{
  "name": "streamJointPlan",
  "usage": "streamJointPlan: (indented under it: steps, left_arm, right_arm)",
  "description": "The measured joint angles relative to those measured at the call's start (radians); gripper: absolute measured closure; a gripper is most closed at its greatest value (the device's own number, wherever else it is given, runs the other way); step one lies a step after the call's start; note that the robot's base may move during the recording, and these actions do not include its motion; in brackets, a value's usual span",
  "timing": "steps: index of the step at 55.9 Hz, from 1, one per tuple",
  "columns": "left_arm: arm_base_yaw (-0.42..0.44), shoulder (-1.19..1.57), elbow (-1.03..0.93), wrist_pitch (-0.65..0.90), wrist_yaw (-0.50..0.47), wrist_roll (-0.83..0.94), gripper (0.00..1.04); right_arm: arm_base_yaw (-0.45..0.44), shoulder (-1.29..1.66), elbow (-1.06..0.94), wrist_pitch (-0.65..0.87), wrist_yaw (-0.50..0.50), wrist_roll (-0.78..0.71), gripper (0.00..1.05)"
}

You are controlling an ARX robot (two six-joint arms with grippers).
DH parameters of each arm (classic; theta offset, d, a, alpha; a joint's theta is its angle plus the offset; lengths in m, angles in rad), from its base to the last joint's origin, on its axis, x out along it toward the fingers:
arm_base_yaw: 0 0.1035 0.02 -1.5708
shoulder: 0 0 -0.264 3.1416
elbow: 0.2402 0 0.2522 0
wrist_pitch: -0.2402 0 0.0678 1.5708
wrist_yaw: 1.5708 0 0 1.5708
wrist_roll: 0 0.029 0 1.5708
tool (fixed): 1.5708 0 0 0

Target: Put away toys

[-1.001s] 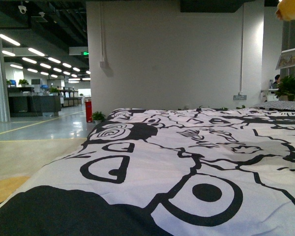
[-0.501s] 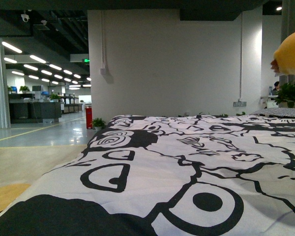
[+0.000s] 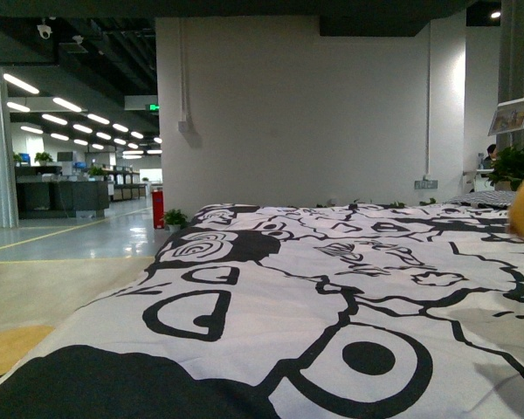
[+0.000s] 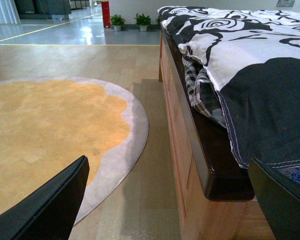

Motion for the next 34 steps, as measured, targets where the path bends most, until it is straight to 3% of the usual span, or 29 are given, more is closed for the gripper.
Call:
streamJointPlan:
  steps: [34]
  left_arm:
    - [0.000,0.000,0.000,0.000,0.000,0.000,0.06]
  right_arm:
    - [0.004,-0.157,-0.241,0.096,0.003,-0.066,0.98]
